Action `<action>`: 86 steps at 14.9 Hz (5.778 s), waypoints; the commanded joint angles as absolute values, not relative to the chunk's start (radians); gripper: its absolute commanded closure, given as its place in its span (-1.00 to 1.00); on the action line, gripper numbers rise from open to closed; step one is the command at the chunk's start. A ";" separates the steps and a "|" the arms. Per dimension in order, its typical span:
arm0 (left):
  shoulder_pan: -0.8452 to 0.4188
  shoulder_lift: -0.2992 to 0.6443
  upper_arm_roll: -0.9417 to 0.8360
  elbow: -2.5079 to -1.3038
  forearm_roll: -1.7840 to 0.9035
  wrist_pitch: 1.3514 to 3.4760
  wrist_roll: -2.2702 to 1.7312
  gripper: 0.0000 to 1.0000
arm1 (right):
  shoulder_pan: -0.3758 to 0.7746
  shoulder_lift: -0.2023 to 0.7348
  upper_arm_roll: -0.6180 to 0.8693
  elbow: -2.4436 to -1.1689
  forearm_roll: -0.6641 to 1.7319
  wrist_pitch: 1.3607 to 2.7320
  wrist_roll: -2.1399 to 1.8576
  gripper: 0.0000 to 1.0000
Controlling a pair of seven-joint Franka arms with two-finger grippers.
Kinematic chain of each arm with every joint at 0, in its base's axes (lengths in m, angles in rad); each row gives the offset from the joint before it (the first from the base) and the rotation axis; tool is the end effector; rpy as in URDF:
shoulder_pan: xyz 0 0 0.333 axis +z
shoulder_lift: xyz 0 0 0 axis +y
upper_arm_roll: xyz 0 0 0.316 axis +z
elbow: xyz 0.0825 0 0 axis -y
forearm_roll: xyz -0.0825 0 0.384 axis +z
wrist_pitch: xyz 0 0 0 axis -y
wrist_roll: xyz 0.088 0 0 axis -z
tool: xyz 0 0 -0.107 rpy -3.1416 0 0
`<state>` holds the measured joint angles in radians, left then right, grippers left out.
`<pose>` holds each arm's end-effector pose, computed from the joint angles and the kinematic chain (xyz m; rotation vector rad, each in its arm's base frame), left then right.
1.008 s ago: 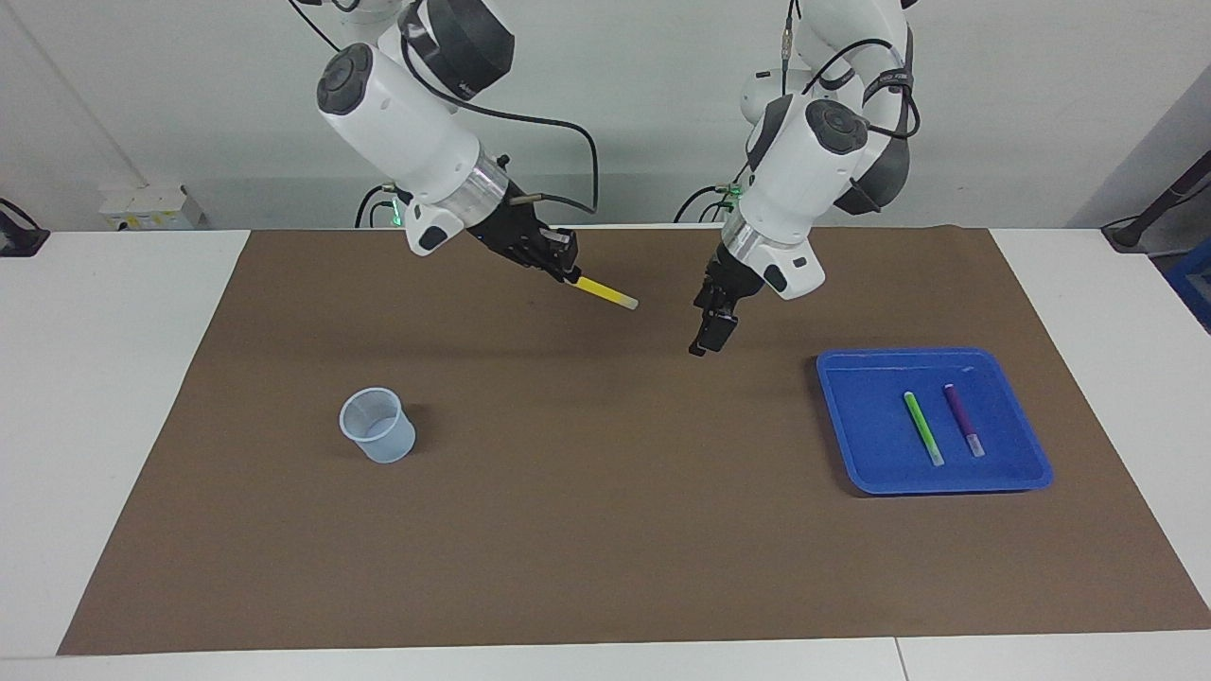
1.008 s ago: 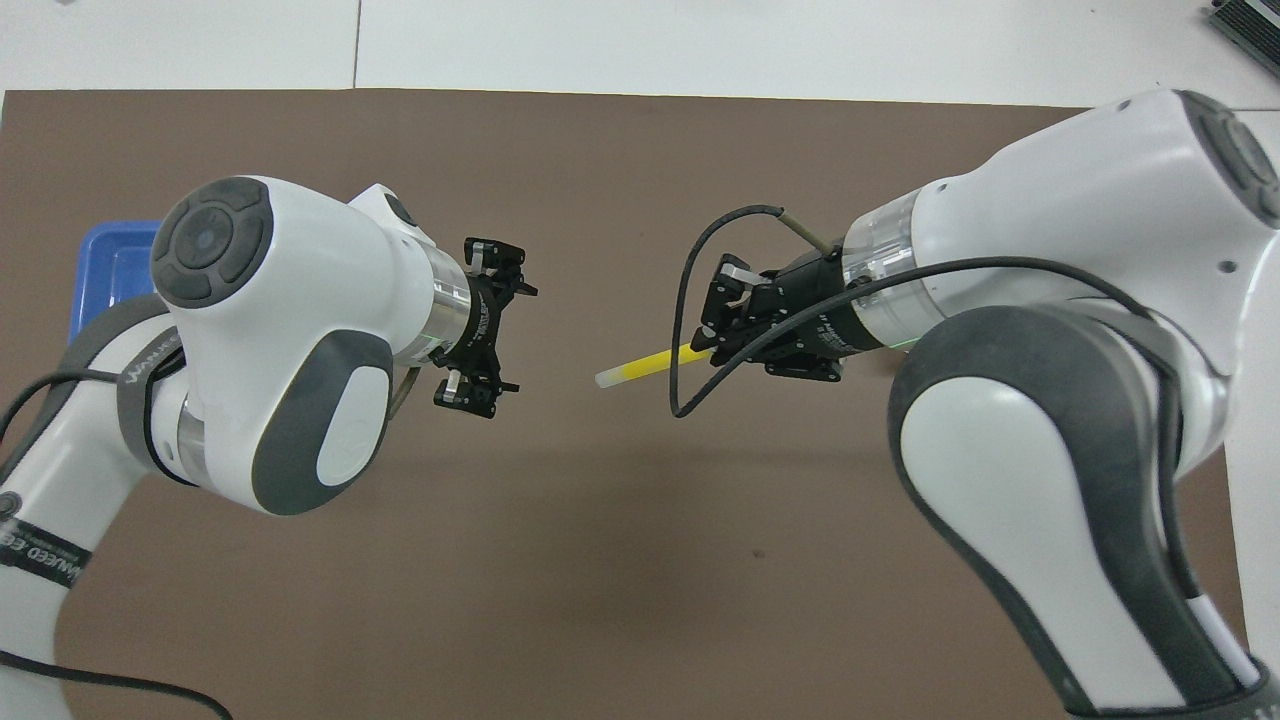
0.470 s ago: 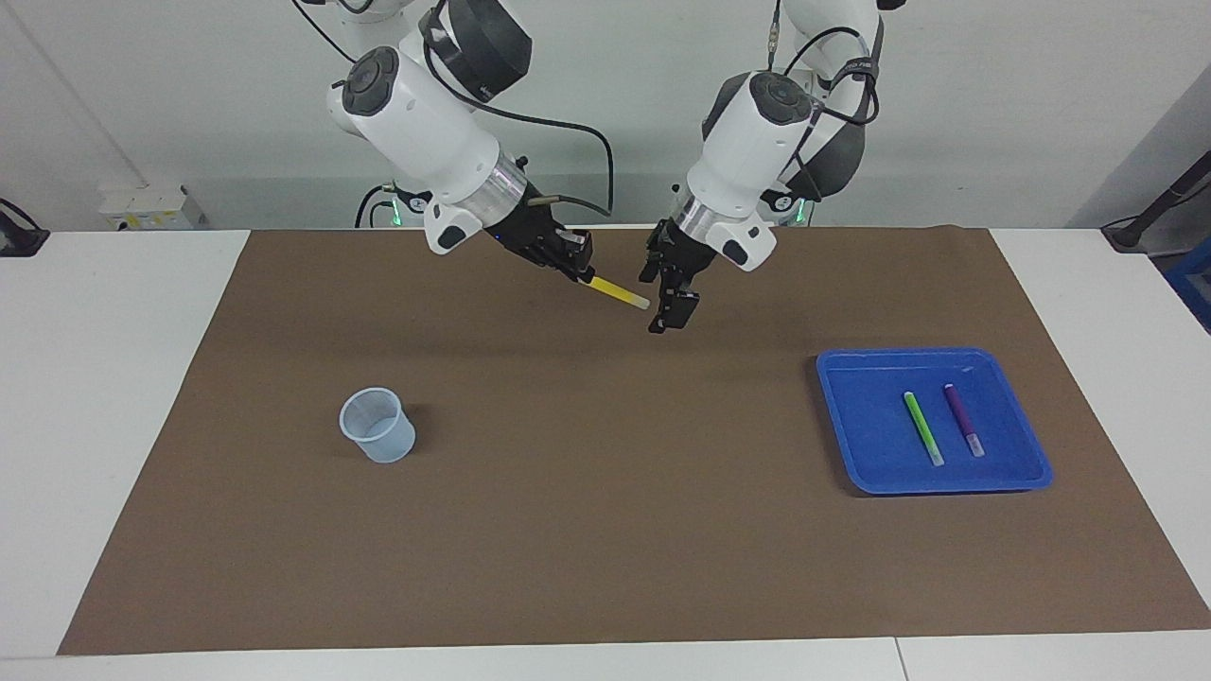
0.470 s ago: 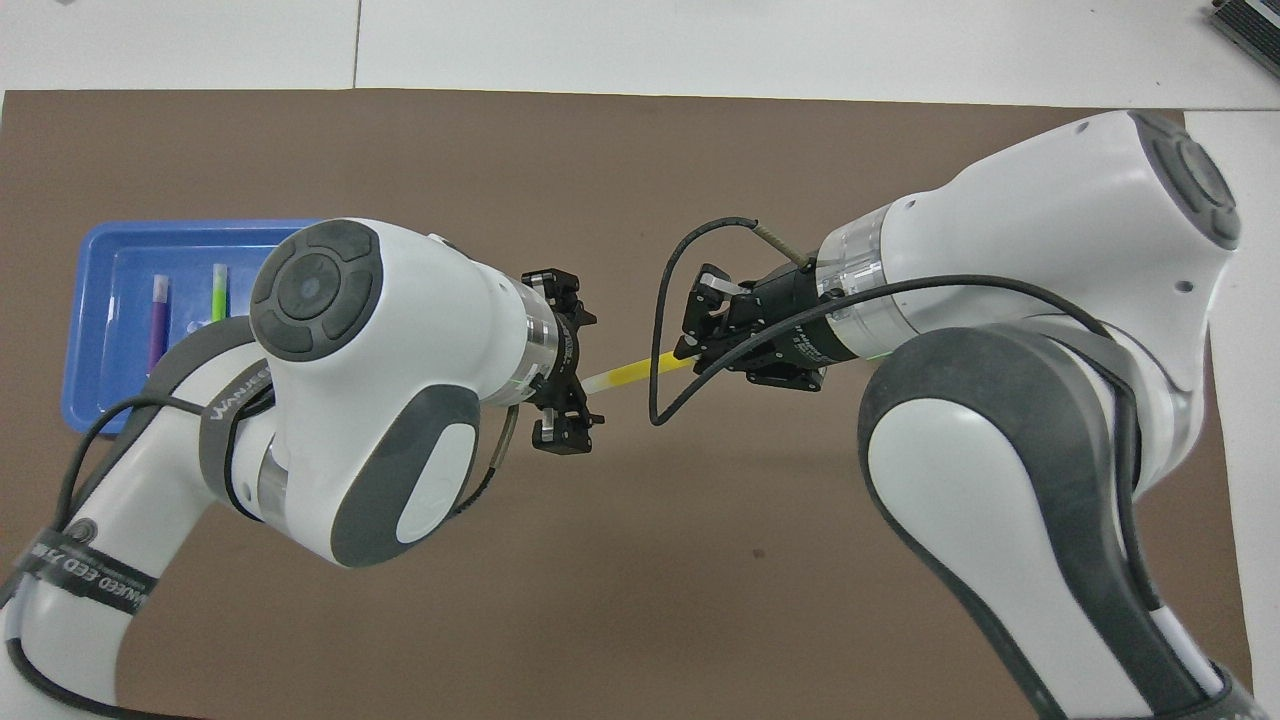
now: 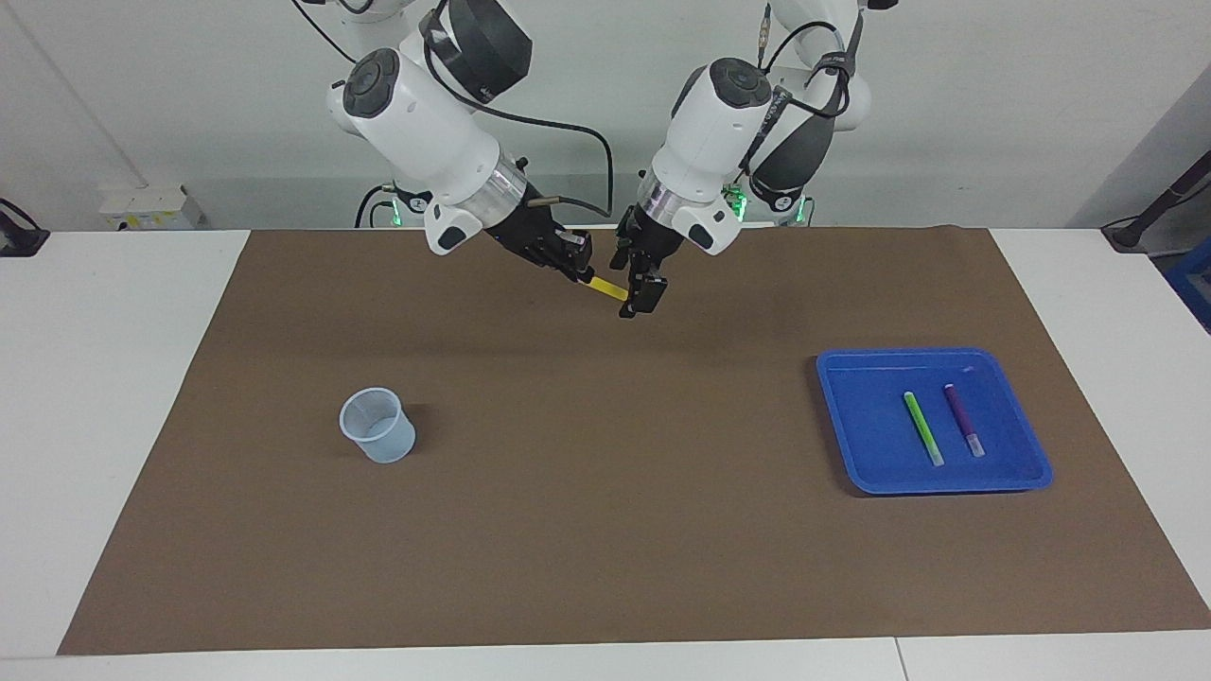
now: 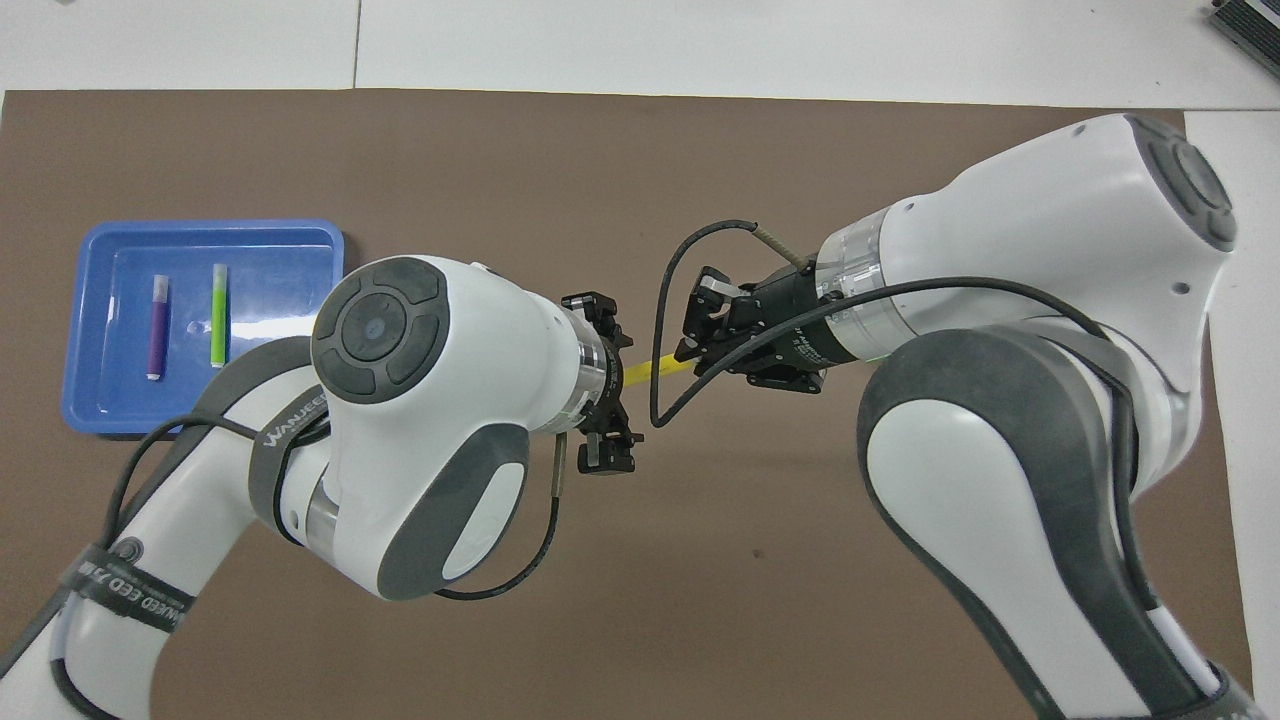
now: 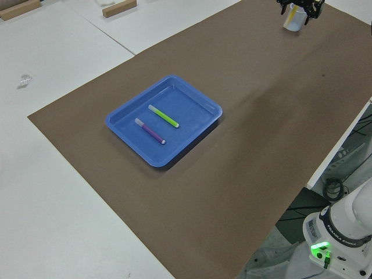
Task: Right arm passes pens to left for tray arrangement
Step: 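Grasp the yellow pen with the left gripper from the right gripper, then carry the yellow pen to the tray while the right gripper withdraws, then lower the yellow pen into the tray beside the green pen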
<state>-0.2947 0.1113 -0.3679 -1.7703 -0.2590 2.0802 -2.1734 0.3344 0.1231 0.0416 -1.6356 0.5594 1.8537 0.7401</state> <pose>0.4818 -0.3814 0.5180 1.9833 2.0848 -0.3540 0.5557 0.2625 0.5596 -2.5319 0.6447 0.2848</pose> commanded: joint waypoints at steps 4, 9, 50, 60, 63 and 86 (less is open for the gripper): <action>-0.301 0.081 -0.367 -1.775 -0.272 2.088 -2.243 -0.51 | 0.328 0.087 0.043 -1.675 0.584 1.859 0.733 0.87; -0.317 0.083 -0.367 -1.775 -0.272 2.117 -2.275 -0.18 | 0.328 0.087 0.043 -1.680 0.583 1.859 0.730 0.87; -0.308 0.055 -0.351 -1.753 -0.215 2.033 -1.995 1.00 | 0.311 0.078 0.035 -1.661 0.504 1.818 0.719 -1.00; -0.062 0.034 -0.351 -1.776 -0.212 1.915 -1.257 1.00 | 0.106 -0.015 0.029 -1.661 0.167 1.686 0.231 -1.00; 0.010 -0.003 -0.351 -1.847 -0.212 1.933 -1.071 1.00 | 0.002 -0.023 0.028 -1.660 0.161 1.664 0.086 -1.00; 0.336 0.242 -0.347 -1.956 -0.052 2.279 0.077 1.00 | -0.026 -0.043 0.029 -1.654 0.034 1.554 0.052 -1.00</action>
